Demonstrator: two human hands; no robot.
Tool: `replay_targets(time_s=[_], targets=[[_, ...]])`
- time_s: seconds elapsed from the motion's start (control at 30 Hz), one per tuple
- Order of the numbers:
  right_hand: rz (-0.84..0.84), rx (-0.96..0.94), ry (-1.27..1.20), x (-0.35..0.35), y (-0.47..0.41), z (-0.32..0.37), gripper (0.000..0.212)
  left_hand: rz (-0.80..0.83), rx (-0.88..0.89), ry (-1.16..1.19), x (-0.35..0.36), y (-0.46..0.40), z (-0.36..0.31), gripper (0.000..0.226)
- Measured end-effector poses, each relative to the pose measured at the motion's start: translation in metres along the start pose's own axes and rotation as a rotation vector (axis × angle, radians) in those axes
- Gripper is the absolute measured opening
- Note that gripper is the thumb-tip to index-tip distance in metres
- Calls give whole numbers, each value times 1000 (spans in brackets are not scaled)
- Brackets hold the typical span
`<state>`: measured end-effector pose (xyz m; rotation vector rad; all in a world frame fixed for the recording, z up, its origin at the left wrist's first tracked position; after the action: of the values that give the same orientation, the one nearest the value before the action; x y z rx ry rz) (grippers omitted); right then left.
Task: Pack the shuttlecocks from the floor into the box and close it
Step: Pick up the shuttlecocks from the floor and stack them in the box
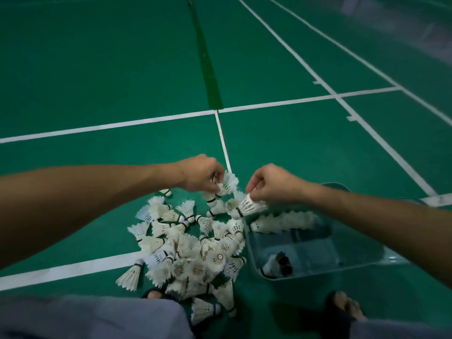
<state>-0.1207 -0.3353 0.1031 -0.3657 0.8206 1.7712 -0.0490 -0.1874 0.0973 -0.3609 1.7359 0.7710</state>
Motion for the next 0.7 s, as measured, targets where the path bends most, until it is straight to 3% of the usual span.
replay_targets(time_s=[0.13,0.43,0.6,0.7], targets=[[144,190,70,-29,4,-66,9,29,27,49,-14,-9,-52,16],[66,475,342,23,36,-231,26,-20,-4,175,46,-45,-120,11],[-67,509,227,37,45,-272,22,-62,-85,204,75,-54,-130,12],[-14,528,137,52,41,-278,20,-97,-133,243,89,-61,-137,13]])
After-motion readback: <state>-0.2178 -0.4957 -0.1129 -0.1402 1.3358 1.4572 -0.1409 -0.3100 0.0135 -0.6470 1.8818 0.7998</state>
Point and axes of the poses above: each hand's wrist, its own y-axis away from the middle knuckle, its own x-axis out of the palm, z = x × y, the point moved 8 cm from there along -y, towards the middle knuckle, and after that the axes turned 6 degrees about -y, right-handed, at the moved point
